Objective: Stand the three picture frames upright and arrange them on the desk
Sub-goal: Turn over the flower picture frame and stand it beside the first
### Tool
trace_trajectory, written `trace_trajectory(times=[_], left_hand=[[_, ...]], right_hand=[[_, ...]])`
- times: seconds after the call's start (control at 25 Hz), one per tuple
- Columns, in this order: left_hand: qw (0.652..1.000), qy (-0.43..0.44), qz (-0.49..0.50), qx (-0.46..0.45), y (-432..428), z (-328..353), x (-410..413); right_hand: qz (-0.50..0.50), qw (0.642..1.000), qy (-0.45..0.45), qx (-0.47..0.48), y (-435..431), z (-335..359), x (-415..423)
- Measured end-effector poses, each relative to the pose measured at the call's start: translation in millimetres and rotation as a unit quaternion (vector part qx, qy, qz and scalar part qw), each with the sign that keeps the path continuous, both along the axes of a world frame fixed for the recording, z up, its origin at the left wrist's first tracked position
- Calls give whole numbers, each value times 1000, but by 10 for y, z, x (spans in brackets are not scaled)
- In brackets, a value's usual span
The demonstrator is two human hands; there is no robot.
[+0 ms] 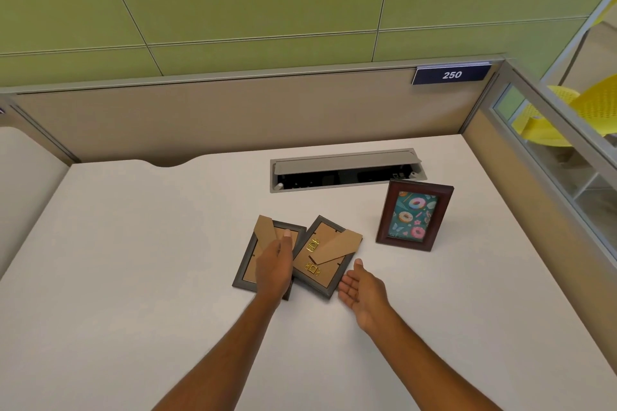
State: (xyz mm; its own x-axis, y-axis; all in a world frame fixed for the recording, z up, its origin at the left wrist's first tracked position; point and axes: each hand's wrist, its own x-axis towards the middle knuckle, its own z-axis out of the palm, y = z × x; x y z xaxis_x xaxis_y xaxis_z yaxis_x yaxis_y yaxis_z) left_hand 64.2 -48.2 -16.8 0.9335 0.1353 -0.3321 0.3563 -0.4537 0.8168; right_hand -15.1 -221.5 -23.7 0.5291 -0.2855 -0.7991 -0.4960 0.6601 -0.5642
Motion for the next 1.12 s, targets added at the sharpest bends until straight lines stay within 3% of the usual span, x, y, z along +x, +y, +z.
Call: trace_trajectory(times=[0.48,0.8,0.96,1.12], left_hand=[[991,9,25,-129,-11,273,-37],[972,-90,-195,-94,133,281,-9],[965,-153,-208,-56,99,299,-23],[971,-142,-178,-77,8,360,-62]], right_hand=[[12,1000,-16,7,-172,254,85],[61,996,-40,54,-327,607,59],[65,994,-64,64,-394,717,44],[121,991,-62,-9,-493,788,49]])
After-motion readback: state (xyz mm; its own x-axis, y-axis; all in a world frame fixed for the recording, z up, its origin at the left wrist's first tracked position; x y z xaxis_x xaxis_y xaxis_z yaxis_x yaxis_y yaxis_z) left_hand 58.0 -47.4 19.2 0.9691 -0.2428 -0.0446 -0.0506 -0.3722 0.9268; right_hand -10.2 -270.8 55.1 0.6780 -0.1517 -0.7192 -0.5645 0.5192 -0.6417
